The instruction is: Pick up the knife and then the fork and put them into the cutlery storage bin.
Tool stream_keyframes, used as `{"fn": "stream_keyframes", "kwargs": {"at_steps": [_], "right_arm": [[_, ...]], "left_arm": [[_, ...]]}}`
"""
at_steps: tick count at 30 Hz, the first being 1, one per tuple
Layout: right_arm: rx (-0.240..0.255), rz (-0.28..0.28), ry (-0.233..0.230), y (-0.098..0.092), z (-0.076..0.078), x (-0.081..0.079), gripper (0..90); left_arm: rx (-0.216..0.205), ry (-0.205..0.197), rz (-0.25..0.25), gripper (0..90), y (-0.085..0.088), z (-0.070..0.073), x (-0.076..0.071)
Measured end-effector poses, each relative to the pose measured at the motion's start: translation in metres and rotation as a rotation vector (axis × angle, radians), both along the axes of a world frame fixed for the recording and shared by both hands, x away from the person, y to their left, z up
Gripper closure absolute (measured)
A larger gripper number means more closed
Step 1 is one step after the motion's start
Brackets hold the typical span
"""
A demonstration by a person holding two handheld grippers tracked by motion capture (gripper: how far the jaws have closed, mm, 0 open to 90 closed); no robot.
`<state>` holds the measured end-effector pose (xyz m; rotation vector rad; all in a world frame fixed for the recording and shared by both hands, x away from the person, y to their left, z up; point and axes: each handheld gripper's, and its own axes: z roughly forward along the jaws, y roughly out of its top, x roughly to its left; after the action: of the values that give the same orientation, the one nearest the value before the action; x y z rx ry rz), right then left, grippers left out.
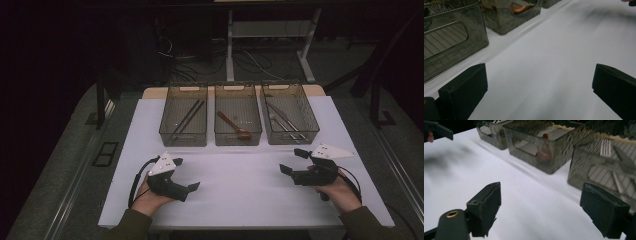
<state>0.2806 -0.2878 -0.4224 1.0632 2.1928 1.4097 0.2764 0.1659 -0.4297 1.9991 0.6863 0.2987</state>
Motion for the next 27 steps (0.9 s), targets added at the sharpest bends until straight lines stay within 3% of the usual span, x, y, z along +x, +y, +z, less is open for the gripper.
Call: {"fn": "stream_keyframes", "kwargs": {"at_steps": [10, 19, 27], "right_arm": [[0.002, -0.01, 0.02, -0.009, -0.015, -0.015, 16.3], [0.014, -0.025, 0.04, -0.019, -0.021, -0.022, 16.3], [0.01, -0.027, 0.028, -0.023, -0.02, -0.024, 16.3]], "left_arm": [[0.001, -0.003, -0.008, 0.0, 0.0, 0.001, -0.001], [0.001, 0.001, -0.011, 0.0, -0.001, 0.0, -0.002], [0.009, 0.003, -0.011, 0.0, -0.003, -0.001, -0.002]]}}
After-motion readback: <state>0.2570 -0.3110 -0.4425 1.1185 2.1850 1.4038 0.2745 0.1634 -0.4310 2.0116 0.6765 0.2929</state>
